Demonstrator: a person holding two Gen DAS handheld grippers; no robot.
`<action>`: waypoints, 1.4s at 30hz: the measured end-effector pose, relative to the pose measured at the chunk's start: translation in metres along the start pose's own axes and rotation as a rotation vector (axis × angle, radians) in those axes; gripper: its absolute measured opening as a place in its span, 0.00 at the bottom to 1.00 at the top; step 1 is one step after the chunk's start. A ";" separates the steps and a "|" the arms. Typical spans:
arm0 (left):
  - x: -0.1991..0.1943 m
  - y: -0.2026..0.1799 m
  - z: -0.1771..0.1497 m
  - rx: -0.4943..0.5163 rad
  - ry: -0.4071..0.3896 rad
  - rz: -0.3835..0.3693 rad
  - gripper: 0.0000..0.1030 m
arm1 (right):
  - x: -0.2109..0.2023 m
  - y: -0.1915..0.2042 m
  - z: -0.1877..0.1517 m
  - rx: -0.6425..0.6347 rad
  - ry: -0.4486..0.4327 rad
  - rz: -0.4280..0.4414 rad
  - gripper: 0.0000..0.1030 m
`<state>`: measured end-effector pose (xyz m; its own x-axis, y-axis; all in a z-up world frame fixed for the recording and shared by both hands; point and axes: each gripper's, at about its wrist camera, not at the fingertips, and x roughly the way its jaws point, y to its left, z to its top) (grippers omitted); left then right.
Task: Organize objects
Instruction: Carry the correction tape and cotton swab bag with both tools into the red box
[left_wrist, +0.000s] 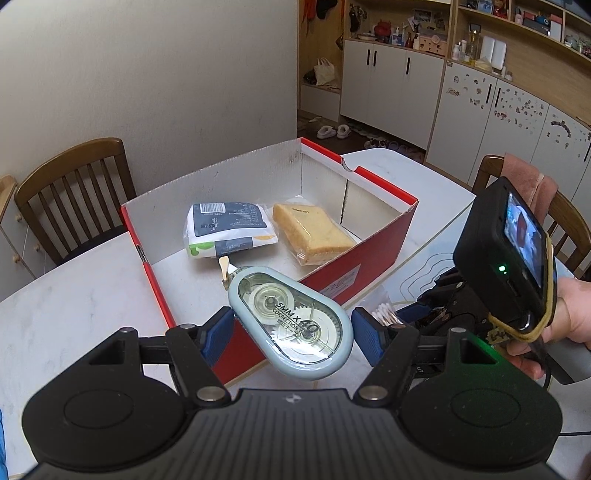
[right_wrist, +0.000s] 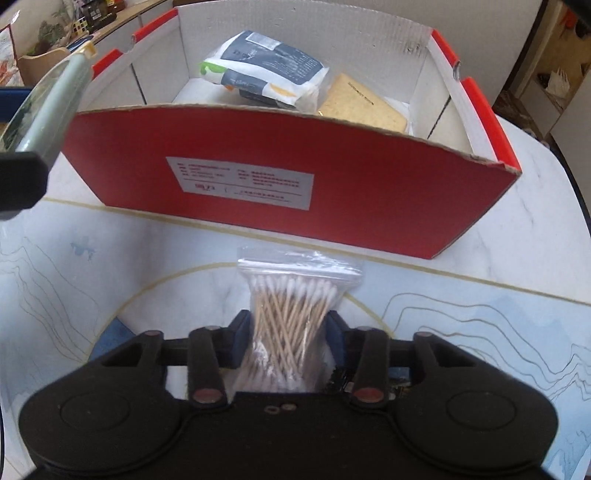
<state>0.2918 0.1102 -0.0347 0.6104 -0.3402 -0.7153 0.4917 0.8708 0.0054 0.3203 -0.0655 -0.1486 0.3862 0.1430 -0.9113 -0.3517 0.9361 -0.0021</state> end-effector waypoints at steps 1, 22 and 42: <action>0.000 0.000 0.000 -0.001 0.001 0.001 0.67 | -0.001 0.000 0.000 -0.003 -0.005 0.002 0.35; -0.001 0.032 0.042 0.033 -0.059 0.024 0.68 | -0.118 -0.027 0.049 0.045 -0.217 0.177 0.33; 0.103 0.045 0.070 0.109 0.178 0.033 0.68 | -0.033 -0.042 0.116 0.138 -0.168 0.017 0.33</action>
<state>0.4204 0.0893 -0.0598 0.5128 -0.2358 -0.8255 0.5431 0.8338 0.0993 0.4214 -0.0720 -0.0702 0.5223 0.2000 -0.8290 -0.2437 0.9666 0.0797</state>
